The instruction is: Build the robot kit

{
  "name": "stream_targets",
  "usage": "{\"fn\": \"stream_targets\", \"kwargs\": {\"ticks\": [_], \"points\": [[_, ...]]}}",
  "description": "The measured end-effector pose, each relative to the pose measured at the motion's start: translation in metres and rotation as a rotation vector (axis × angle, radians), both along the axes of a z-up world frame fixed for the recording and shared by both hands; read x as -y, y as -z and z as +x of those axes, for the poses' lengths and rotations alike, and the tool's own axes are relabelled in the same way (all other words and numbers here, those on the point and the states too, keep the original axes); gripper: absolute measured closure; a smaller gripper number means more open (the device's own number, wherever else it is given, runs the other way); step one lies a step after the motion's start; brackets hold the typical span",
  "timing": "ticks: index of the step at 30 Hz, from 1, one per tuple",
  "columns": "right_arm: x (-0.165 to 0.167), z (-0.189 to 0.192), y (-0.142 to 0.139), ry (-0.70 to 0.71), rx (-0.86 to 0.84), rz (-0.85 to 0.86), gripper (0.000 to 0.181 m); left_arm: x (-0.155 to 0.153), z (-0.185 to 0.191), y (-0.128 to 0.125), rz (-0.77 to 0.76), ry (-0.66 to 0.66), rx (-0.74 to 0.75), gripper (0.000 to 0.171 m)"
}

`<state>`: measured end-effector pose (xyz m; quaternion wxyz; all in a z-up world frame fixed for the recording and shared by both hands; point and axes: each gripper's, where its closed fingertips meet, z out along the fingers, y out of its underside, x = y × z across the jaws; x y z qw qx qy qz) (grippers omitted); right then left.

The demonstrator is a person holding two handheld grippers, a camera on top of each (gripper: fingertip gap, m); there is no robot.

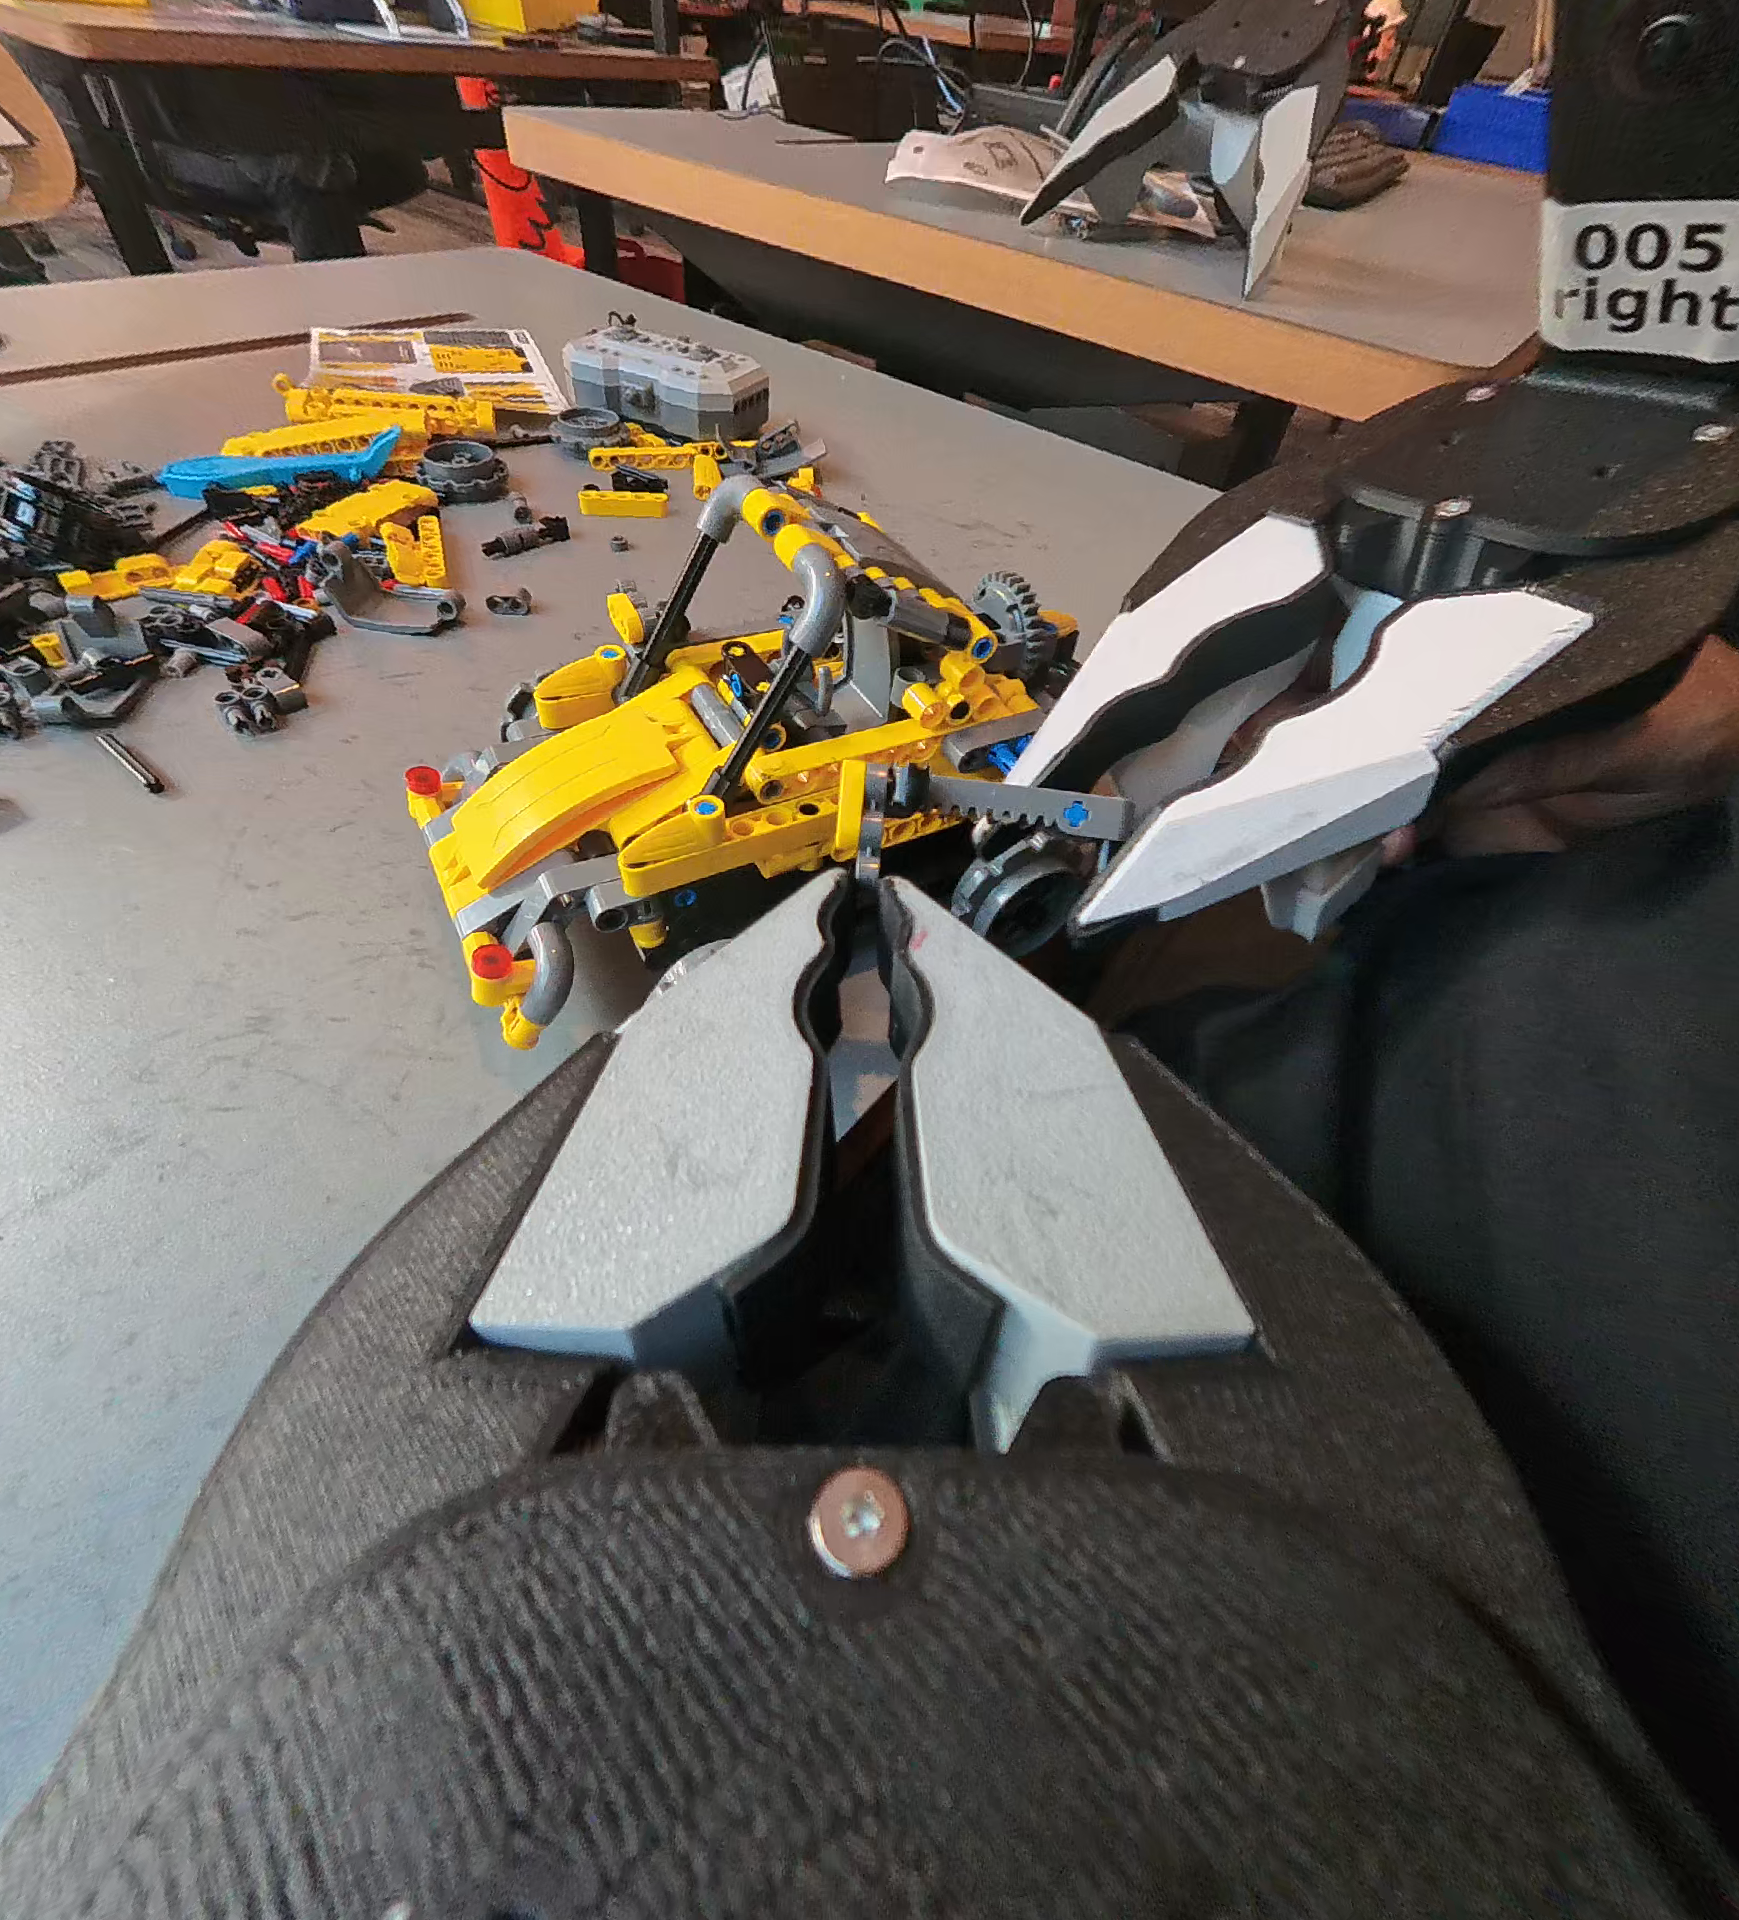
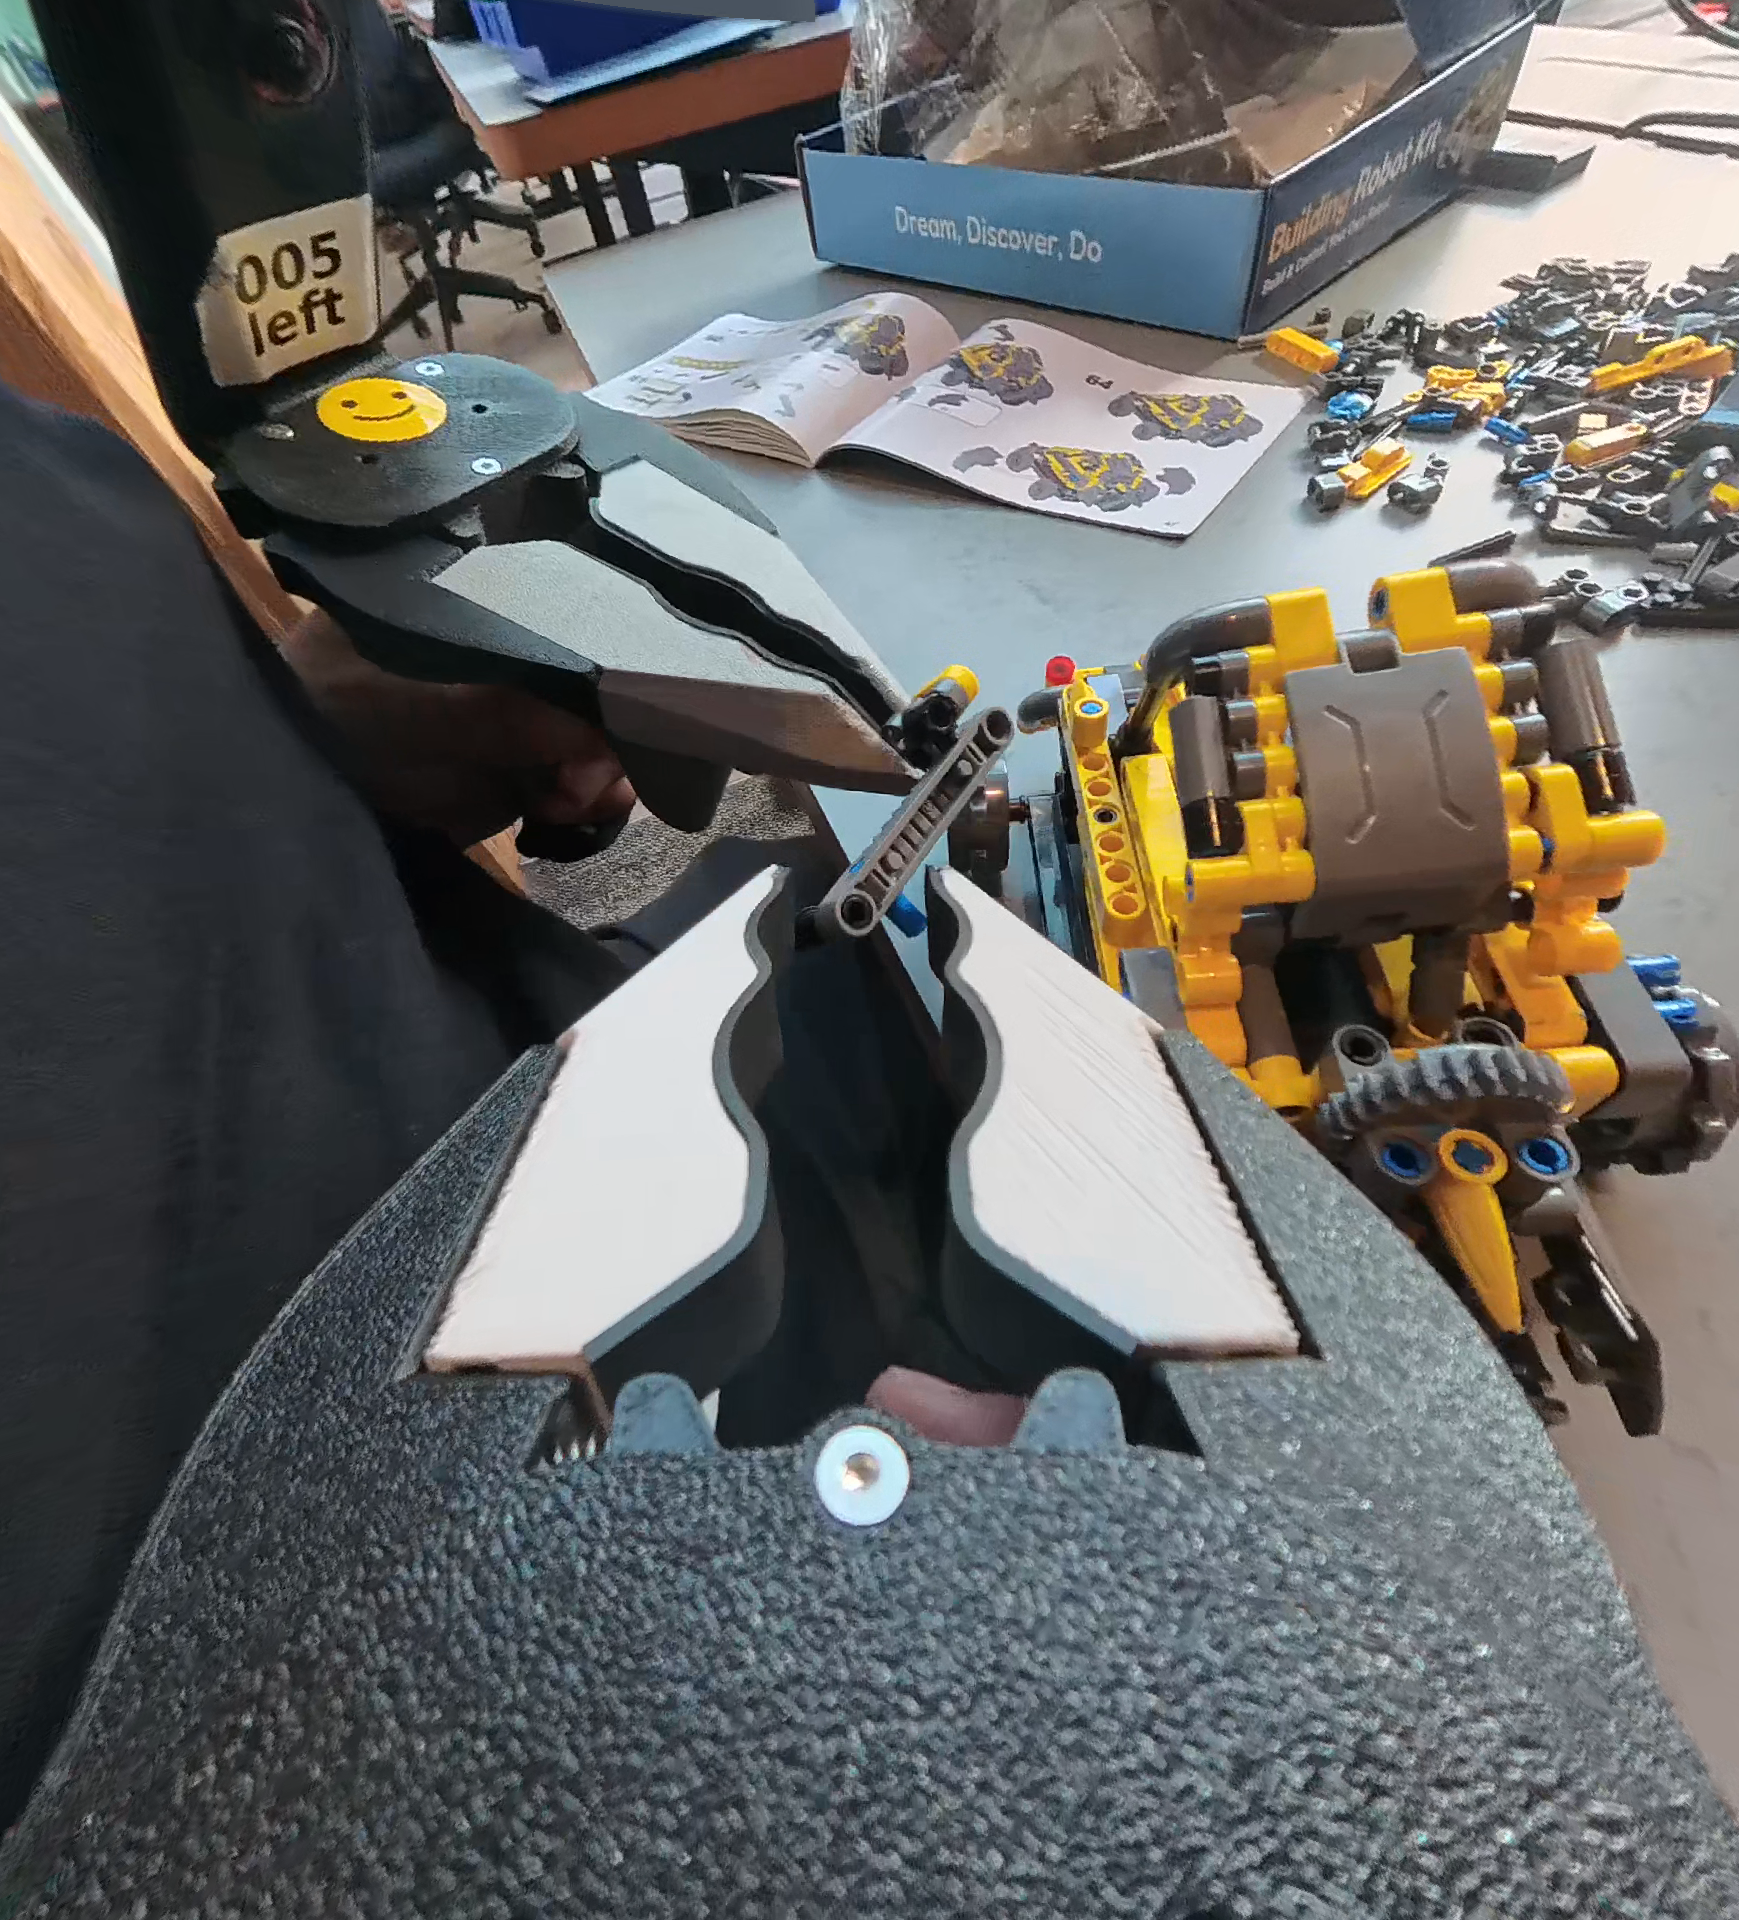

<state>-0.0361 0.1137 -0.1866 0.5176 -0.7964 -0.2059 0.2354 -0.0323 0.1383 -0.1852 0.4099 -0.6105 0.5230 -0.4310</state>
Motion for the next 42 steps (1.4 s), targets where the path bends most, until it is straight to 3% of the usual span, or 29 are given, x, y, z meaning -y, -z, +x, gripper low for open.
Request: {"fn": "stream_targets", "kwargs": {"ticks": [9,12,14,17,19,22,25,27,32,38,40,42], "points": [[0.002,0.007,-0.027,0.029,0.092,0.094,0.157,0.002,0.007,-0.008,0.001,0.024,0.026,0.169],[0.004,0.019,-0.052,0.064,0.126,0.157,0.157,-0.005,0.006,-0.016,0.000,0.026,0.047,0.156],[0.006,0.037,-0.075,0.110,0.147,0.214,0.157,-0.013,0.001,-0.018,-0.023,0.013,0.066,0.153],[-0.002,0.097,-0.088,0.251,0.235,0.213,0.157,-0.028,-0.009,-0.009,-0.063,-0.023,0.050,0.149],[-0.014,0.147,-0.071,0.343,0.274,0.097,0.157,-0.038,-0.015,-0.001,-0.092,-0.045,0.038,0.148],[-0.029,0.203,-0.006,0.384,0.298,-0.210,0.156,-0.046,-0.019,0.008,-0.166,-0.053,0.035,0.145],[-0.042,0.213,0.038,0.308,0.263,-0.379,0.157,-0.051,-0.022,0.012,-0.201,-0.057,0.035,0.143],[-0.048,0.211,0.054,0.255,0.274,-0.441,0.157,-0.056,-0.025,0.016,-0.194,-0.073,0.025,0.143],[-0.056,0.212,0.056,0.233,0.362,-0.440,0.156,-0.060,-0.025,0.024,-0.222,-0.065,0.007,0.144],[-0.035,0.210,0.036,0.298,0.306,-0.383,0.137,-0.054,-0.025,0.023,-0.221,-0.042,0.012,0.144],[-0.022,0.194,0.023,0.244,0.269,-0.324,0.133,-0.053,-0.025,0.022,-0.215,-0.040,0.010,0.144],[-0.004,0.160,0.011,0.105,0.193,-0.279,0.132,-0.051,-0.024,0.023,-0.213,-0.037,0.002,0.143]]}}
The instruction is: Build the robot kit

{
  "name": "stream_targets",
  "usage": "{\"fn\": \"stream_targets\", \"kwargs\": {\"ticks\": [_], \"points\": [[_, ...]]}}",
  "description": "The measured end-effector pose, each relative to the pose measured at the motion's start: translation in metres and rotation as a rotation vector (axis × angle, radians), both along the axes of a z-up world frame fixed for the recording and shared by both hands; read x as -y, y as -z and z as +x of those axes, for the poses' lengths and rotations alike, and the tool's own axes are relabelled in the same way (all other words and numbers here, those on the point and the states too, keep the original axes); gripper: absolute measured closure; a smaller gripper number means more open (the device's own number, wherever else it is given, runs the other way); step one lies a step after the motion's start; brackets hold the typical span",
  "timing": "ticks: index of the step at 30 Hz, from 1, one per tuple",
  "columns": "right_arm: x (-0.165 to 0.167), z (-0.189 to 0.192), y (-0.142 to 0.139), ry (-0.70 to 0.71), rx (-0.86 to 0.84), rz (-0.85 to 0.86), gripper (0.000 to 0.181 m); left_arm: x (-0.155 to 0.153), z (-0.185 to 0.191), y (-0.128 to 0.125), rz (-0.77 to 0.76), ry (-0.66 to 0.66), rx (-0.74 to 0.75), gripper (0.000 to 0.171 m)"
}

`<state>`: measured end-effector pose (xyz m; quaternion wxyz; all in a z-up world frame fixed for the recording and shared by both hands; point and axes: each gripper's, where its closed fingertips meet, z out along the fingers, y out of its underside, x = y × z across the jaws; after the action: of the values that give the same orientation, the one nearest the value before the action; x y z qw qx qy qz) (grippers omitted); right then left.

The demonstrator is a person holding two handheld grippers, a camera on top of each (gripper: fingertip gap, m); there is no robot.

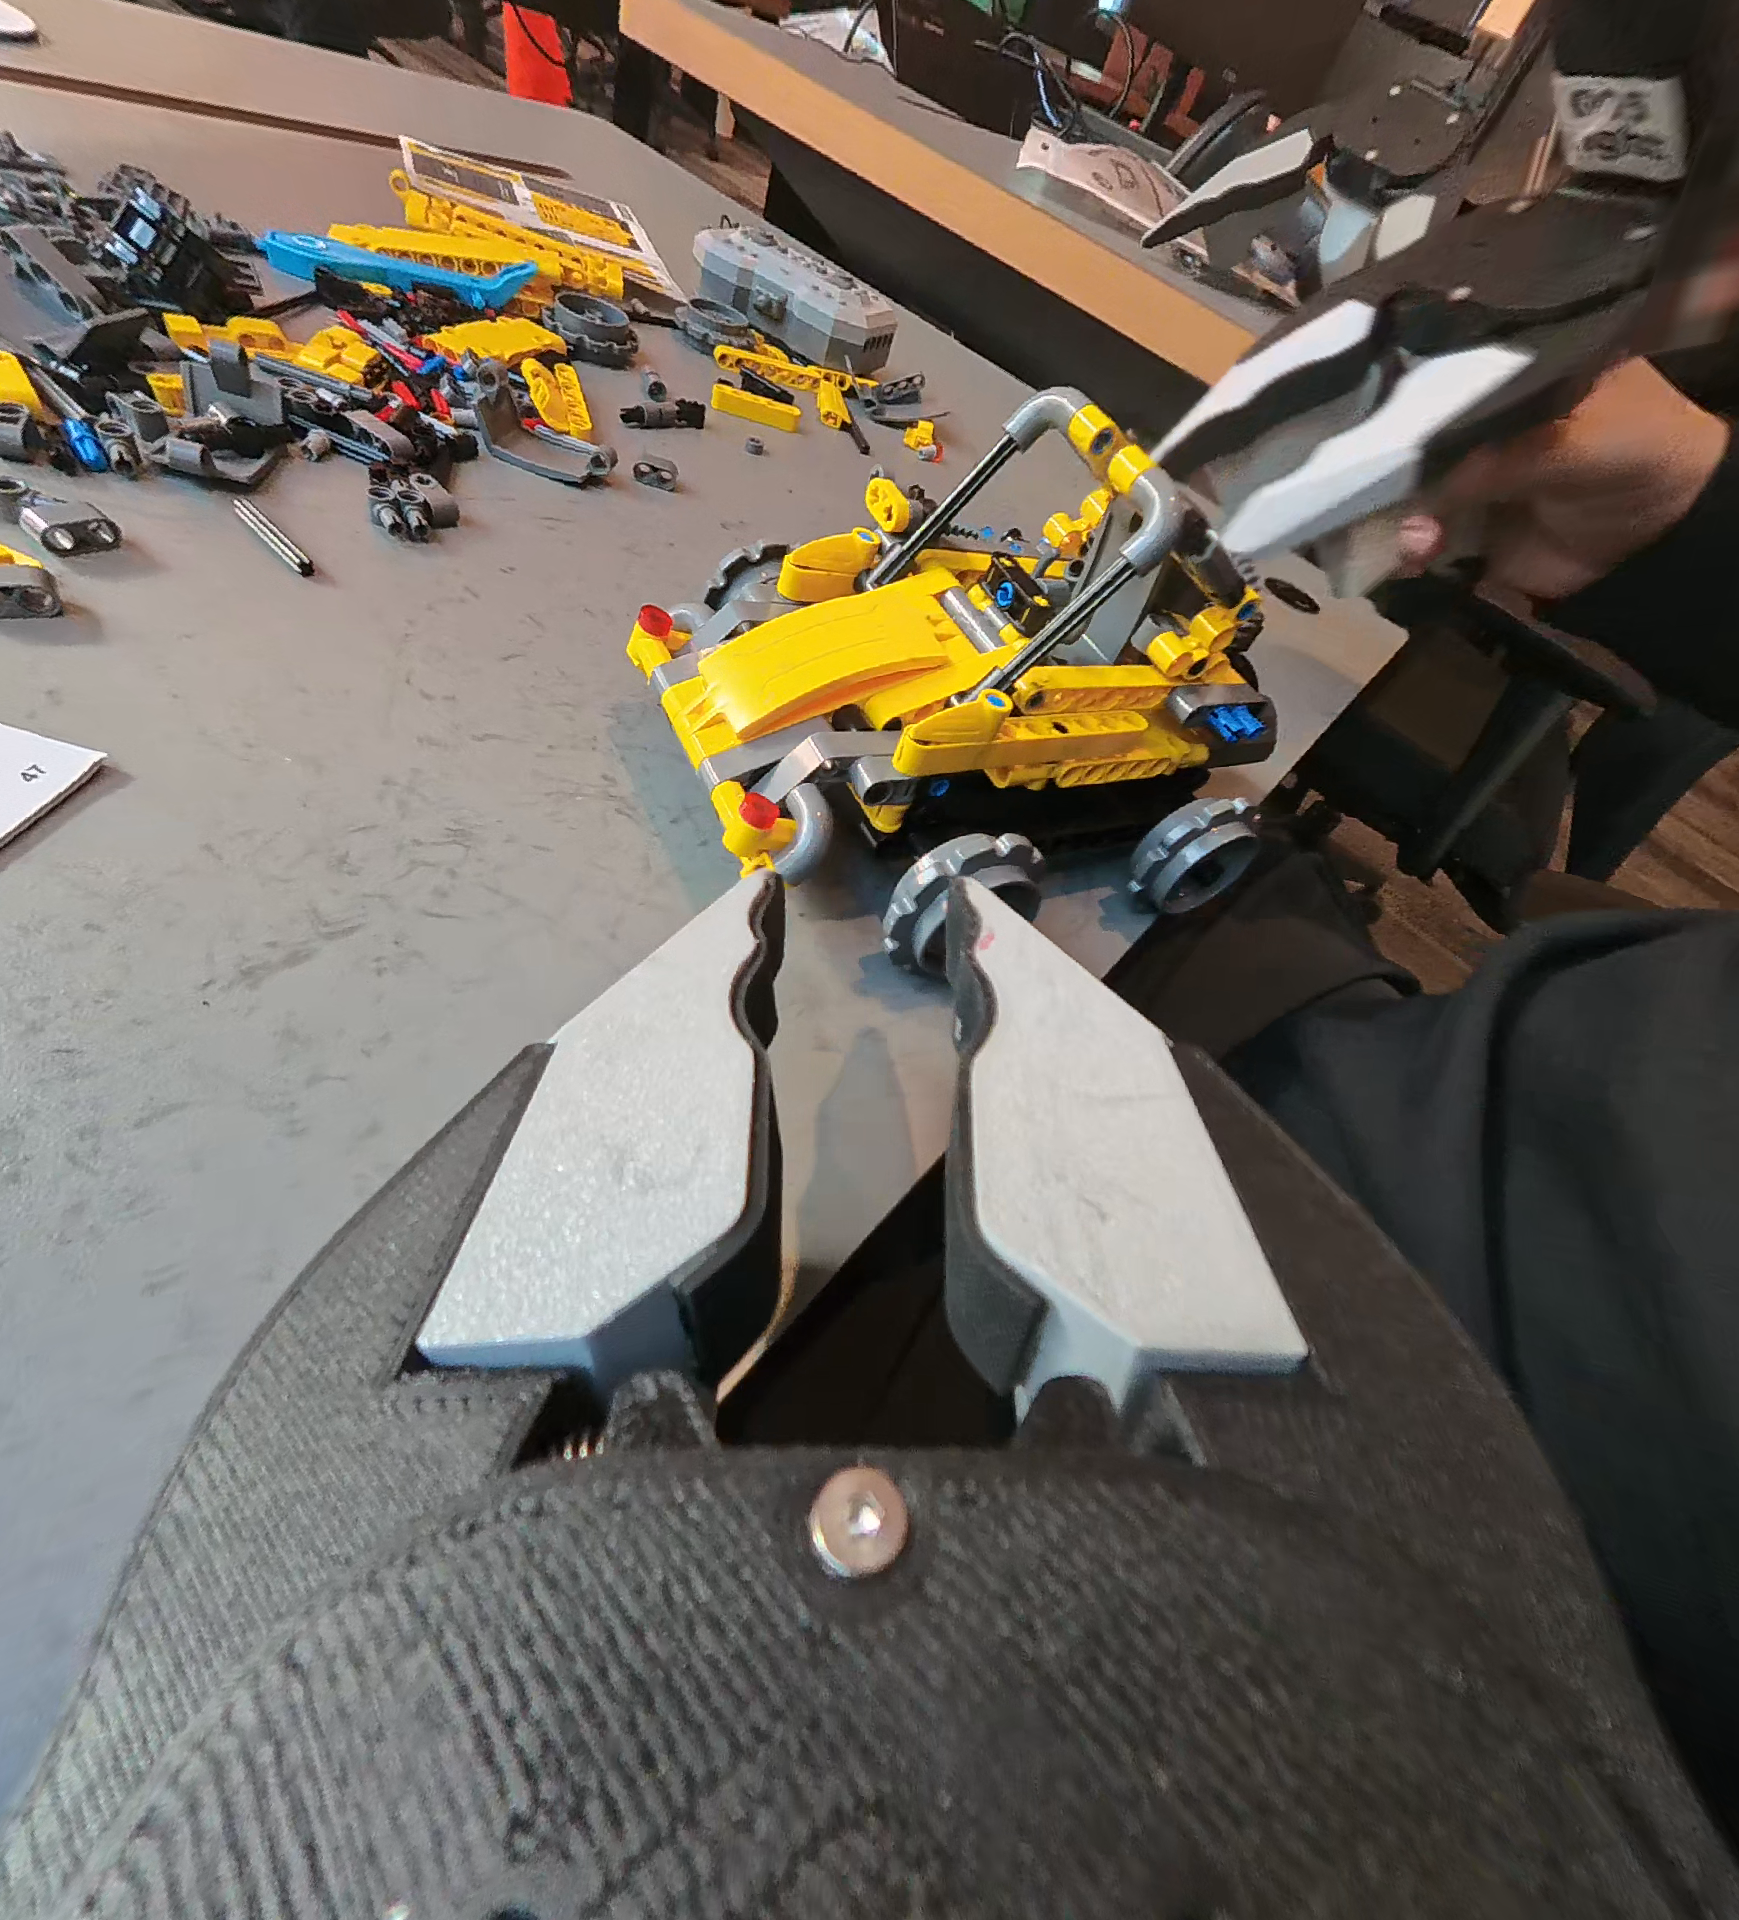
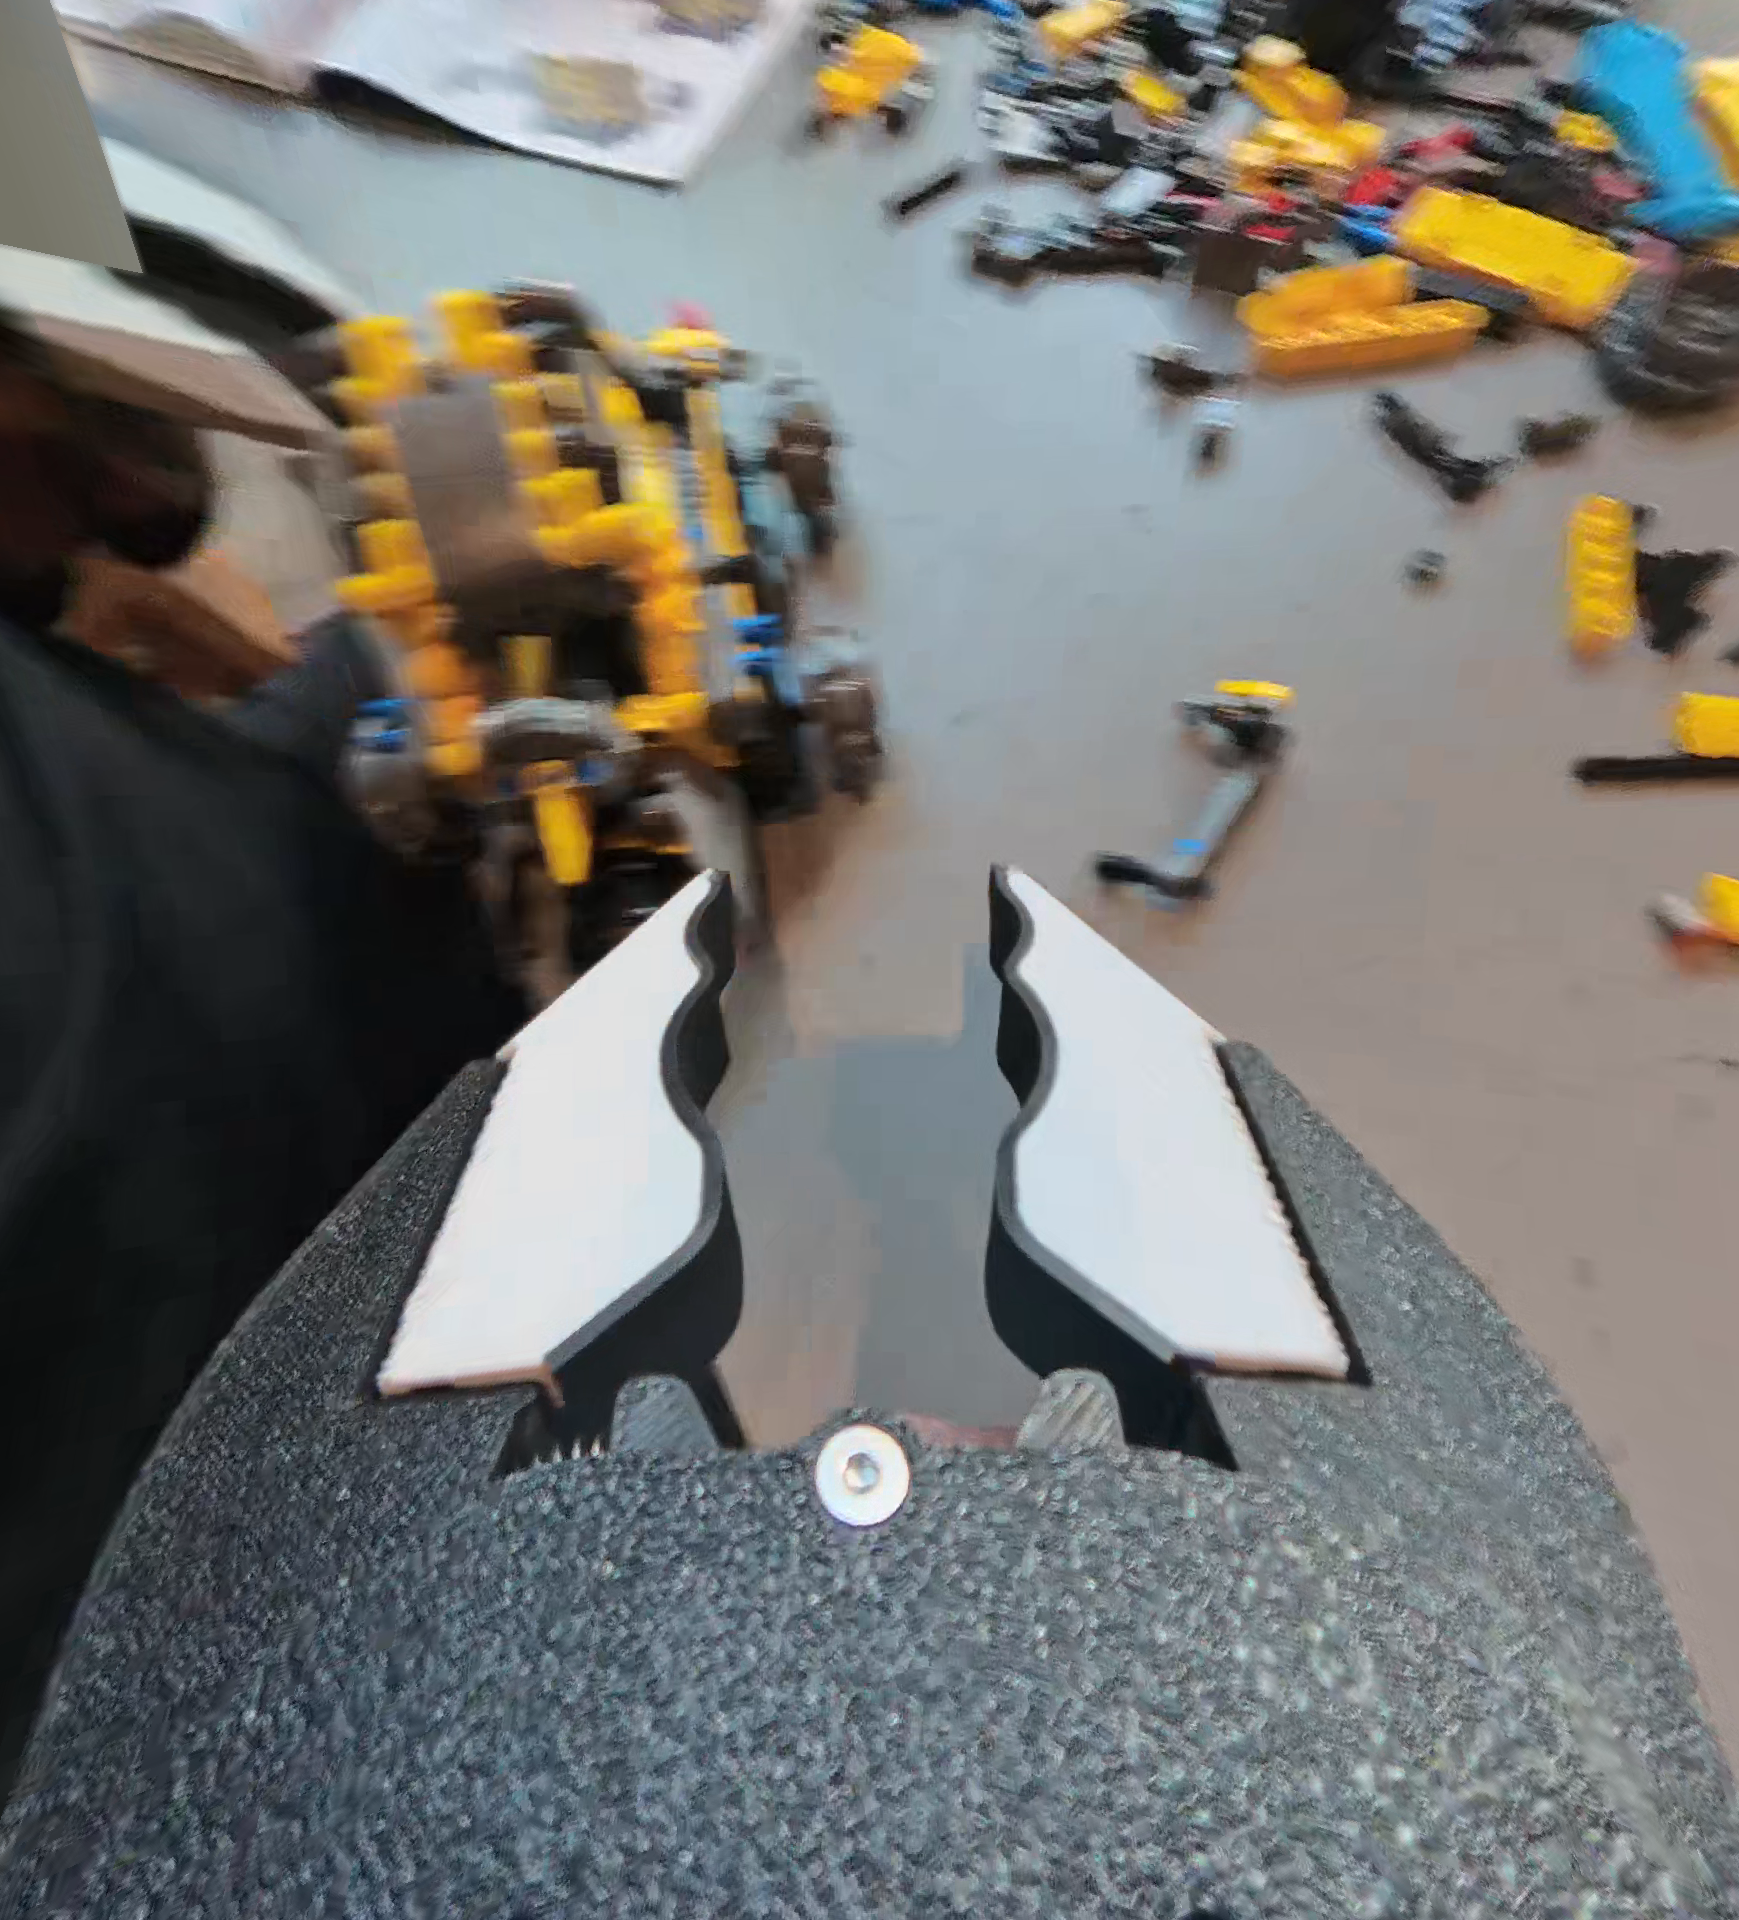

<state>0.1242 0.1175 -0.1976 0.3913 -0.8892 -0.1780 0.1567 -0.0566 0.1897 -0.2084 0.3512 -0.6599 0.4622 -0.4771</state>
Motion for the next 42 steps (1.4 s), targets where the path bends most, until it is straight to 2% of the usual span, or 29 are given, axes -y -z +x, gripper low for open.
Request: {"fn": "stream_targets", "kwargs": {"ticks": [2,4,10,12,15,16,23,27,31,42], "points": [[0.011,-0.024,-0.004,-0.063,-0.030,0.019,0.132,0.002,0.001,0.003,-0.003,0.007,-0.016,0.142],[0.012,-0.038,0.001,-0.077,0.002,0.025,0.118,0.005,0.003,0.003,0.001,0.013,-0.020,0.142],[-0.008,-0.059,0.020,-0.132,0.136,0.052,0.104,0.014,0.012,0.004,0.002,0.044,-0.031,0.142],[-0.019,-0.053,0.018,-0.126,0.199,0.069,0.103,0.018,0.015,0.005,0.005,0.061,-0.032,0.142],[-0.036,-0.033,0.014,-0.076,0.284,0.113,0.121,0.021,0.016,0.006,0.031,0.069,-0.045,0.144],[-0.039,-0.026,0.015,-0.053,0.289,0.110,0.122,0.021,0.015,0.006,0.038,0.067,-0.050,0.144],[-0.038,-0.015,-0.002,0.036,0.168,0.219,0.126,0.021,0.008,0.004,0.006,0.069,-0.036,0.143],[-0.038,0.015,-0.005,0.172,0.158,0.240,0.128,0.018,0.005,-0.001,-0.002,0.070,-0.012,0.143],[-0.040,0.039,0.000,0.260,0.176,0.202,0.128,0.016,0.003,-0.002,-0.014,0.079,-0.002,0.143],[-0.055,0.060,0.021,0.345,0.142,0.120,0.128,-0.008,-0.009,-0.003,-0.048,0.027,0.019,0.145]]}}
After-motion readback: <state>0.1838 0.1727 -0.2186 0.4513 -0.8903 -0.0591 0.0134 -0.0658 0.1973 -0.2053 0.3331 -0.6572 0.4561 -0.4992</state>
